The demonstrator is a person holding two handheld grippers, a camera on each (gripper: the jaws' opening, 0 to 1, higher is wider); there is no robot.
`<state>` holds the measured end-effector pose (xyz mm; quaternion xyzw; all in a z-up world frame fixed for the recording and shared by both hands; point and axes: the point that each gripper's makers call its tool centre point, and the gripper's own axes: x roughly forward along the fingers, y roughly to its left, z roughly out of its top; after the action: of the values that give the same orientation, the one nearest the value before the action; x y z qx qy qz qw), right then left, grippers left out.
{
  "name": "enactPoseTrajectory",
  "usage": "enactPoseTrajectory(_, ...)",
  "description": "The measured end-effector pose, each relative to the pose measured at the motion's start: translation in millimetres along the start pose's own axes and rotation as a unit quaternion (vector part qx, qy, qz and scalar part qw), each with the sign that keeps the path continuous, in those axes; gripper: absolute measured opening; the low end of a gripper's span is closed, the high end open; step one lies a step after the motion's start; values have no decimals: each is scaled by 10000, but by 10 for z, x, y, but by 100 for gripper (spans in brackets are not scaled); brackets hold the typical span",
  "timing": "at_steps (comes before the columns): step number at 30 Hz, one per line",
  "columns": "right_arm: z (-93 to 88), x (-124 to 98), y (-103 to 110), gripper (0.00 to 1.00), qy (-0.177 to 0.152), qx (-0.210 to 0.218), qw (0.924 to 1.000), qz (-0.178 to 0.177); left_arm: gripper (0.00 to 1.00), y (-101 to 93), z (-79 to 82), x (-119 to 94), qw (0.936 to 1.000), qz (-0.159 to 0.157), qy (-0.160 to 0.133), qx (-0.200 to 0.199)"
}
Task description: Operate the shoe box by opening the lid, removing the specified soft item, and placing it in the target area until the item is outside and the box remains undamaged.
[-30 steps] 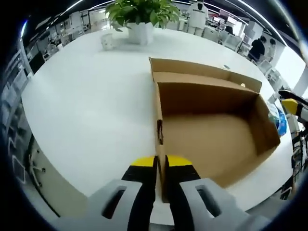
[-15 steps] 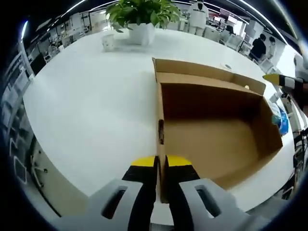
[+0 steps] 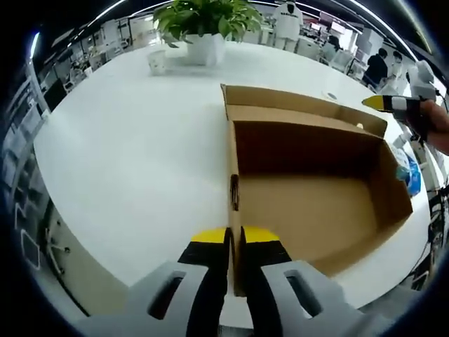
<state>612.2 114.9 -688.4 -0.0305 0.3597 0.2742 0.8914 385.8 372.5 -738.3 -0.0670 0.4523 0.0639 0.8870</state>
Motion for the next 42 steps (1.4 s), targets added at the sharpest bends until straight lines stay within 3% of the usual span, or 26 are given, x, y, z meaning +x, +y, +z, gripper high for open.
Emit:
enactPoseTrajectory(20,-116,515,-162,48,460,177,9988,28,4,-12,-7,-15,10000,-2,0,45)
enactPoseTrajectory(31,-240,684,-239,29,774,256,9967,-62,4,-13,-2,-17,10000,2,7,75)
enactPoseTrajectory(34,-280,714,-229,22,872,577,9945,-40,4,-13,2,-15,10000,-3,10,71)
enactPoseTrajectory(42,-300,776,-265,8,1146,419,9923,-231,4,-17,2,-16,9999,-2,2,111)
